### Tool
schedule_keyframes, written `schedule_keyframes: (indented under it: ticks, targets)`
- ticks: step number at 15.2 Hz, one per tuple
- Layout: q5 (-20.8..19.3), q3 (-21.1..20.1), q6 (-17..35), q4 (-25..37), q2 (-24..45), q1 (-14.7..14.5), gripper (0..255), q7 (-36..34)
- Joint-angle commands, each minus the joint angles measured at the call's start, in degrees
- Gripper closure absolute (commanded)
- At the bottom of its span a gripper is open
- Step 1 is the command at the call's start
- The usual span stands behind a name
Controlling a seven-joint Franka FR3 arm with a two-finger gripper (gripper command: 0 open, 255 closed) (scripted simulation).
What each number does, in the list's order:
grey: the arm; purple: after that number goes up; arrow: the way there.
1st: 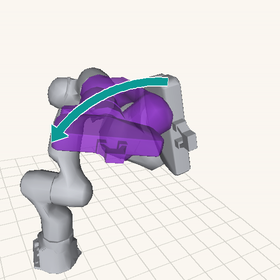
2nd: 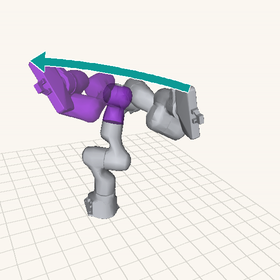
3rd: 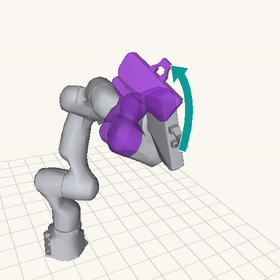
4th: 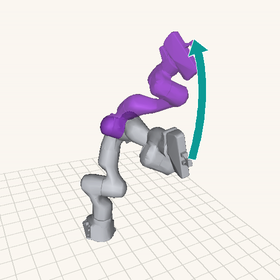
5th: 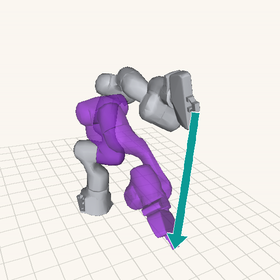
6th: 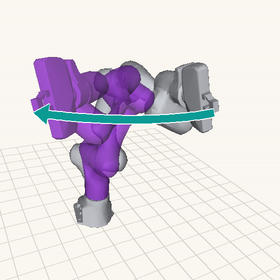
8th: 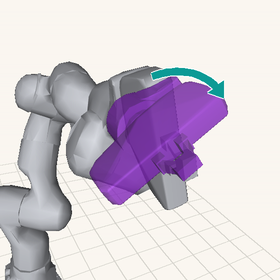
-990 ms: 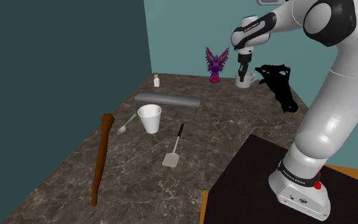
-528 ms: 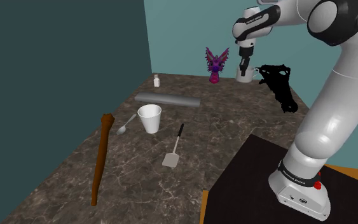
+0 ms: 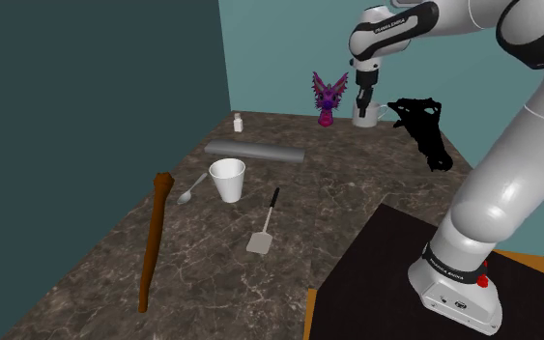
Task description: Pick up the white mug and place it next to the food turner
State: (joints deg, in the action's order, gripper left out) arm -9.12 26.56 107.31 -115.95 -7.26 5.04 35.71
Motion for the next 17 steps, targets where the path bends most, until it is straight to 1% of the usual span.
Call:
schedule_keyframes:
  ticks: [1, 8, 13, 17]
  targets:
    - [-0.79, -1.86, -0.49, -2.19, -2.51, -1.14, 255, -3.45]
    - [-1.01, -8.48, -1.51, -8.22, -8.44, -4.76, 255, -14.04]
    - [0.28, -13.3, -2.24, -10.64, -10.74, -7.53, 255, -21.17]
    - [1.83, -17.13, -2.73, -11.43, -11.43, -9.89, 255, -26.7]
